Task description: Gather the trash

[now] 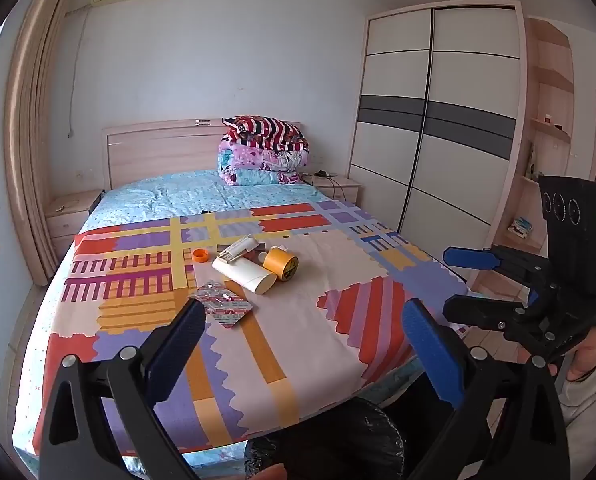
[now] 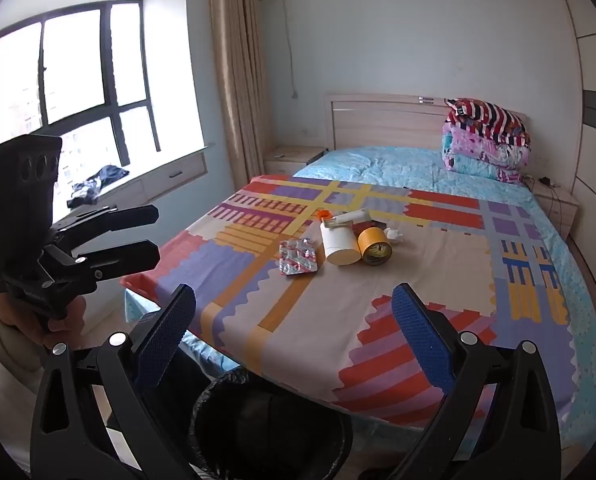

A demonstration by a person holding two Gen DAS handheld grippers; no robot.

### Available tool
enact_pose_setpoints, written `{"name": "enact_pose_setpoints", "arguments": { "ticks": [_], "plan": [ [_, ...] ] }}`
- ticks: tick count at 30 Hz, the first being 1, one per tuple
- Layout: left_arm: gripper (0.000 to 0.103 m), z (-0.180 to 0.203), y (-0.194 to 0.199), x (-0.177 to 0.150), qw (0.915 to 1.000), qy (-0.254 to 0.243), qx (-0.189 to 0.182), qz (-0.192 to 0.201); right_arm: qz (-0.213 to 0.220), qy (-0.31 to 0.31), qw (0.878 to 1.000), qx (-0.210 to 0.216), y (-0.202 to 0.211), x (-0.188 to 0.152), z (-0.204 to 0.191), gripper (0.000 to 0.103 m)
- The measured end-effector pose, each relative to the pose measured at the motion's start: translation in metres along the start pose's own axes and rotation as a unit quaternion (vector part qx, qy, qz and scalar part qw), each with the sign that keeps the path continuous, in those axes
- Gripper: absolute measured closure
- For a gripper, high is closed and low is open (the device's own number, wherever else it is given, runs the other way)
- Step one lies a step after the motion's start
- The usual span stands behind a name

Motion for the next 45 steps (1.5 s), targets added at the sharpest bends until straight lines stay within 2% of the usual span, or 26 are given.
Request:
{"name": "enact_pose_setpoints", "arguments": {
  "ticks": [45],
  "plan": [
    [0.008, -0.0002, 0.0002, 0.0001, 1.0000, 0.004, -0.003, 0.003, 0.005, 0.004, 1.000, 0.000, 0.0006, 0.0043, -0.0007, 0.003]
  ]
}}
Point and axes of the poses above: each gripper's, at about its wrist camera, not at the fingertips, and y roughly against the way its jaws point, z to its right, x to its top, the point moved 9 cm from there along -y, roughly the way its jaws point, and after that the axes turned 8 degrees about y, right-handed, at the moved point
